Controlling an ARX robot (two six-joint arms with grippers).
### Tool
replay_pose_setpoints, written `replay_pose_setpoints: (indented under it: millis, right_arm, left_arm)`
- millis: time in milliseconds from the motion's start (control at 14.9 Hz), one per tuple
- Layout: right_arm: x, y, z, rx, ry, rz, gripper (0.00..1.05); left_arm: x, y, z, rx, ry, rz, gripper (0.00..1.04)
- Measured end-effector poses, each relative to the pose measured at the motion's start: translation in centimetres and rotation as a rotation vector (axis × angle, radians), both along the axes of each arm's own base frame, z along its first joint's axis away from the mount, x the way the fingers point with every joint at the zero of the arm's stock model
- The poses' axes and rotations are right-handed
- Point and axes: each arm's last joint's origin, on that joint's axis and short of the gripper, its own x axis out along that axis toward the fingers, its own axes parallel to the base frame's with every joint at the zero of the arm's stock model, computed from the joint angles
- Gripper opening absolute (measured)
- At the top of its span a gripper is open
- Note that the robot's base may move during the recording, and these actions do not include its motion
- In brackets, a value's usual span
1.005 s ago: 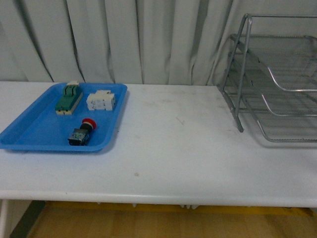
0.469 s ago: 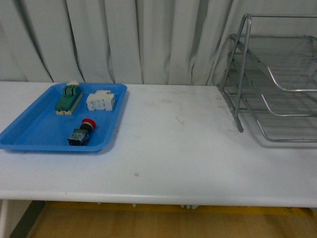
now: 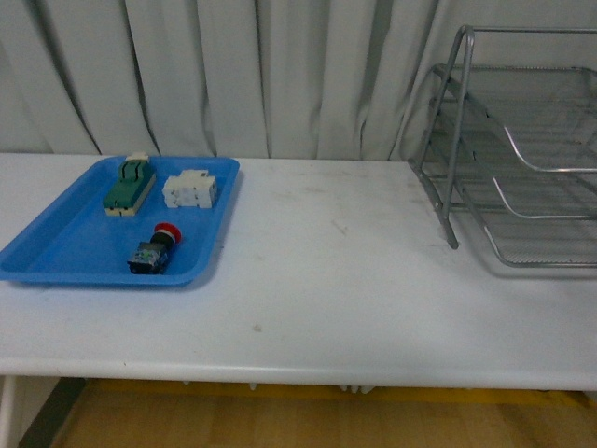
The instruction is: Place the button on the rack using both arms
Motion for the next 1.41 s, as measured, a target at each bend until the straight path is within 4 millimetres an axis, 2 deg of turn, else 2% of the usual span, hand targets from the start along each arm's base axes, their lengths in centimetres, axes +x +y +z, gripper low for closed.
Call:
replay_pose_setpoints:
  millis: [1407]
  right_arm:
    - [1.7, -0.7, 0.1, -0.026, 0.014, -0.008, 0.98]
  left_arm:
    - [0.0, 0.0, 0.0, 0.0, 0.0, 0.0, 0.98]
